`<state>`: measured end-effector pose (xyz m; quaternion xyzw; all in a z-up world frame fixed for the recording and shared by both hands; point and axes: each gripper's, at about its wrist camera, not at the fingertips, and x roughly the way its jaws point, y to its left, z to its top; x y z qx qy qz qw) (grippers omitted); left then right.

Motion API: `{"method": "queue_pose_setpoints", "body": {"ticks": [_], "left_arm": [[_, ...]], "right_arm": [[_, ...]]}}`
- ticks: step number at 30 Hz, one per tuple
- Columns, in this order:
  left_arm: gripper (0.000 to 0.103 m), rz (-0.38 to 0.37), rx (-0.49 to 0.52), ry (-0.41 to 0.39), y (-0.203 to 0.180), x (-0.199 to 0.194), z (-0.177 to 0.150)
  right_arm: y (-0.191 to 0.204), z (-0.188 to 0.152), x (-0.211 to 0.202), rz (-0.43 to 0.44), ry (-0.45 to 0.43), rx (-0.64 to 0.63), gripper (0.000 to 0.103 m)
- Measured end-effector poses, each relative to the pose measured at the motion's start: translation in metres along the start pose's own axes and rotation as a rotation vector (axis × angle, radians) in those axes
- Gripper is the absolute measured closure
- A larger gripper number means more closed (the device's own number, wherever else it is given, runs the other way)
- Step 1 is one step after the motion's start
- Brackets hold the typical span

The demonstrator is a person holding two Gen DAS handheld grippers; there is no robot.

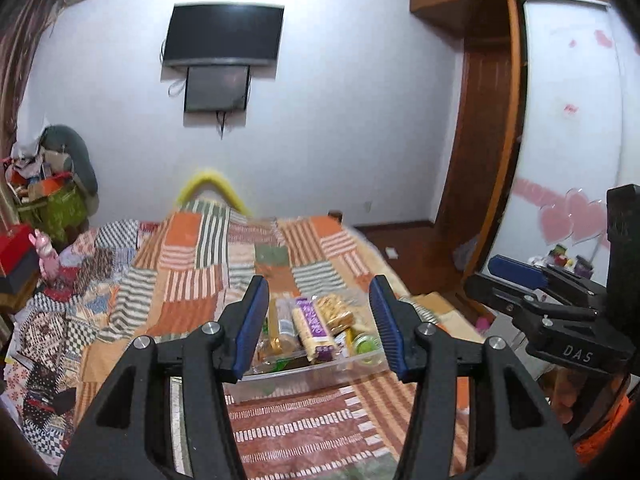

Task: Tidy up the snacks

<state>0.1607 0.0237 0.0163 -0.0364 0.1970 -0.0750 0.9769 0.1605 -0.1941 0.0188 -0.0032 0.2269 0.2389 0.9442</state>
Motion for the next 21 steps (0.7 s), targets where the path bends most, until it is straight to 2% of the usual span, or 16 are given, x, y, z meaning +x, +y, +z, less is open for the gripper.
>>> {"method": "queue_pose_setpoints", "body": {"ticks": [5,7,9,11,14,18,21], "left_arm": [[0.037,0.047,0.038,-0.116,-0.014,-0.060,0.006],[0.025,0.083,0.054,-0.157,-0.020,-0.080,0.005],[0.016,0.103,0.052,-0.187,-0.023,-0.096,0.004],[0.014,0.116,0.051,-0.201,-0.026,-0.105,0.002],[0.008,0.127,0.043,-0.206,-0.027,-0.113,-0.003],[0.004,0.137,0.028,-0.202,-0.028,-0.117,-0.013],[0.002,0.137,0.021,-0.191,-0.027,-0.118,-0.018]], "right_arm": [[0.022,0.013,-0.045,0.015,-0.107,-0.019,0.040],[0.031,0.014,-0.061,0.007,-0.150,-0.032,0.037],[0.038,0.013,-0.071,0.000,-0.178,-0.048,0.028],[0.045,0.010,-0.077,-0.007,-0.200,-0.051,0.021],[0.050,0.005,-0.081,-0.007,-0.213,-0.050,0.016],[0.053,-0.001,-0.079,-0.024,-0.213,-0.043,0.000],[0.055,-0.003,-0.079,-0.048,-0.206,-0.049,0.000]]}}
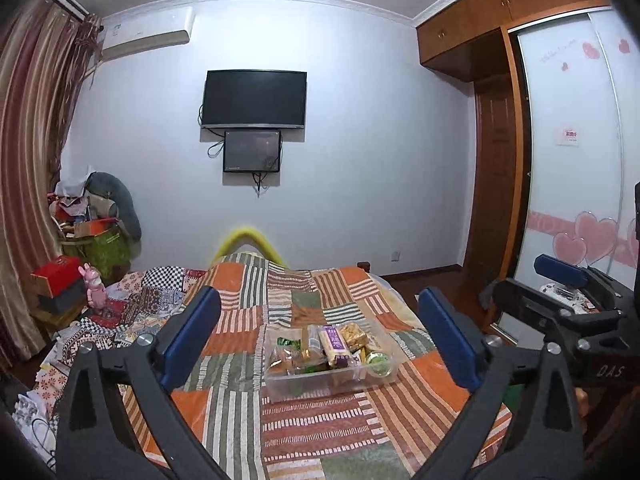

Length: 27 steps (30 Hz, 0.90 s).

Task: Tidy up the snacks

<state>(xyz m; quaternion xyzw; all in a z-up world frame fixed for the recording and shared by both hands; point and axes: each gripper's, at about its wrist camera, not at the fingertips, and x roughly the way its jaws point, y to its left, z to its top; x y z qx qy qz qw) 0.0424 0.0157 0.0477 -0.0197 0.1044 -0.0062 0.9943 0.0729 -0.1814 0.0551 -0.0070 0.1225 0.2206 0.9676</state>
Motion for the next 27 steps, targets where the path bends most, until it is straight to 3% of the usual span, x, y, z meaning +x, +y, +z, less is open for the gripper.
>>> {"method": "queue_pose_setpoints", "body": {"ticks": [27], "left_arm": [[0.000,0.004,-0.009,0.009,-0.003,0.006,-0.008]], "right_arm": [[-0.002,-0.012,-0.016,-0.025,0.012,0.003,0.000]]}}
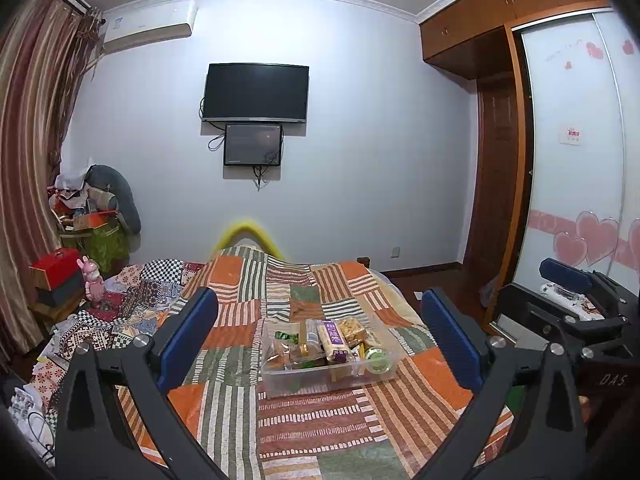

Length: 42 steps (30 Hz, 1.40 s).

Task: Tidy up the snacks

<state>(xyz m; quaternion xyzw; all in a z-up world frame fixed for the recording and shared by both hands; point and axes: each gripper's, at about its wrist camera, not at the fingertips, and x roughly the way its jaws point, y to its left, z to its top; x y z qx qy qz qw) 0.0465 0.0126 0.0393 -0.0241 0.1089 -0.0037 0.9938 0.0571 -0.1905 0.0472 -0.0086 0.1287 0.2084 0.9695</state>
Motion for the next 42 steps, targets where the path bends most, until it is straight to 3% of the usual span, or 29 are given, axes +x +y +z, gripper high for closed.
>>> {"method": "queue_pose_setpoints", "body": {"ticks": [42], "left_arm": [[0.000,-0.042,0.006,0.018,-0.0015,0.0036,-0.0050]], "right_arm": [[0.0006,0.0048,-0.0053,-0.017,-0.004,0.004,0.000]]}}
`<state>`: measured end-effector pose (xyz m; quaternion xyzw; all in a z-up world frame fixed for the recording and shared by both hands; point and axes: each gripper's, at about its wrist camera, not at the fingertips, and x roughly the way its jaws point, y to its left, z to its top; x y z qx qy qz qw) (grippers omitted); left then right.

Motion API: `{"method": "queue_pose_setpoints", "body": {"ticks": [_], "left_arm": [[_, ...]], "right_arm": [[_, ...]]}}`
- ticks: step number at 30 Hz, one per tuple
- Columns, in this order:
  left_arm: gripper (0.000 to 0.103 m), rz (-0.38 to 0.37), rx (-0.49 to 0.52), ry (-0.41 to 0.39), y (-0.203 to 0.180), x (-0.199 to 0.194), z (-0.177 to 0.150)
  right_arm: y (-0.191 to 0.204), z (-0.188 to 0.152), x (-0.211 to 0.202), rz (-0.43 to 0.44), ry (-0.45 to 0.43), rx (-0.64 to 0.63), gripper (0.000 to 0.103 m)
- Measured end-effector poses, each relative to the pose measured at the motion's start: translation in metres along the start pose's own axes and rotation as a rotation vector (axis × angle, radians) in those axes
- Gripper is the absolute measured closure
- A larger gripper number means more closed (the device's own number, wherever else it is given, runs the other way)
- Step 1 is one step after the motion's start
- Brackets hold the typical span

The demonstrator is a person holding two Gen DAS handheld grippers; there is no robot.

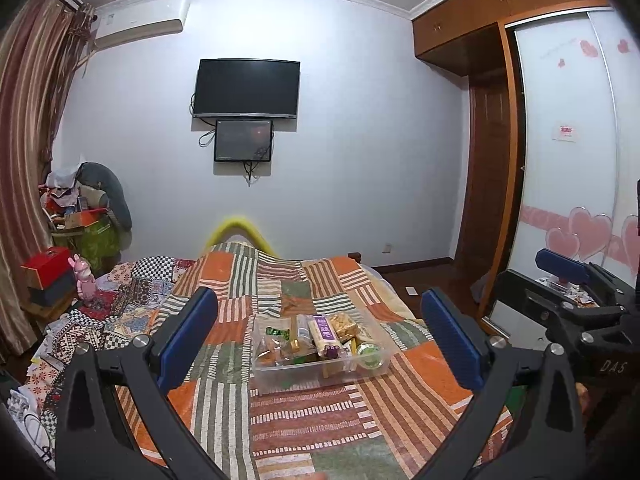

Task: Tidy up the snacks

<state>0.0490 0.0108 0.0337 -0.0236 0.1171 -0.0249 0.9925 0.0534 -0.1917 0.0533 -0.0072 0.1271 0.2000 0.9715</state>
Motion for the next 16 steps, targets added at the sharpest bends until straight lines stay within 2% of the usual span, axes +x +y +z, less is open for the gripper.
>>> {"method": "queue_pose_setpoints", "body": {"ticks": [16], "left_arm": [[0.000,0.000,0.002,0.011,0.0001,0.0033,-0.0026]], "right_arm": [[-0.0004,0.0005,0.0011,0.001,-0.002,0.001,0.000]]}}
